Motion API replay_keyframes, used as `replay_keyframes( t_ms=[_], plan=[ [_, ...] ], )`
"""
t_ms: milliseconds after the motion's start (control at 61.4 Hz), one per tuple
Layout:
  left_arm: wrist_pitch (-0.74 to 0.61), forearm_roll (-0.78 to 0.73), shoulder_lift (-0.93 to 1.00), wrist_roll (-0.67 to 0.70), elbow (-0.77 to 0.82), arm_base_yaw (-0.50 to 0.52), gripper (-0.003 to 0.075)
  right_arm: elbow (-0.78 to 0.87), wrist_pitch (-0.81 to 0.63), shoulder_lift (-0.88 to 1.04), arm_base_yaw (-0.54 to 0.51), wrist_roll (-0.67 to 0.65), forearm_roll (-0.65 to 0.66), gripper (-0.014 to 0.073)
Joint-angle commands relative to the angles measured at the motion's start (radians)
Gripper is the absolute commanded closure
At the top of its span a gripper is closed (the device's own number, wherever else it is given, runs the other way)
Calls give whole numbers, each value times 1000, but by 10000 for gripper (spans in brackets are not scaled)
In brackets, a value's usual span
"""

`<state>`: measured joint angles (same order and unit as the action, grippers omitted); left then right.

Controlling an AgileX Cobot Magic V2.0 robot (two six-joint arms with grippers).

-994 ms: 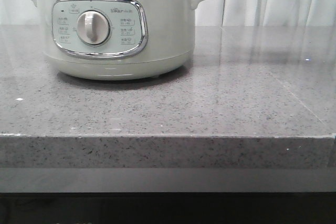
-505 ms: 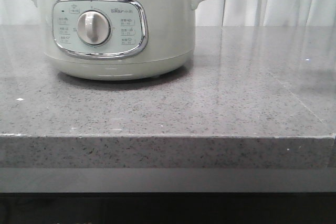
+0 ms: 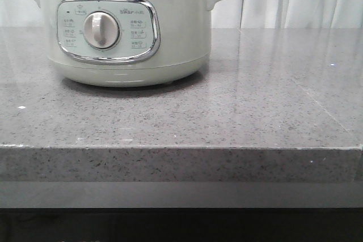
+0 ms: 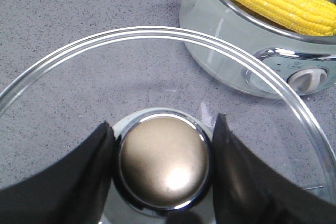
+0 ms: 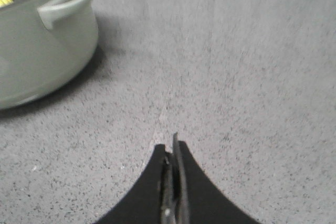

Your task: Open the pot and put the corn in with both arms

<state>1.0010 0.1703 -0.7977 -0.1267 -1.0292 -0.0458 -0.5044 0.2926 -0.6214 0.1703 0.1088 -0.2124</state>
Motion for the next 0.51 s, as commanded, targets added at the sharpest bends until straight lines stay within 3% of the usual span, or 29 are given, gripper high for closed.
replay_keyframes(
  t_ms=[0,228,489],
  plan=[
    [-126,26,-19,-1,-68,4,604,-8,-103,52,-6,1,-4,662],
    [-107,29,-166,-1,-253,-26,604,-7,-104,62,-6,1,-4,662],
    [-108,-1,-411,-6,-528,-165,603,-7,-103,62,-6,1,-4,662]
  ],
)
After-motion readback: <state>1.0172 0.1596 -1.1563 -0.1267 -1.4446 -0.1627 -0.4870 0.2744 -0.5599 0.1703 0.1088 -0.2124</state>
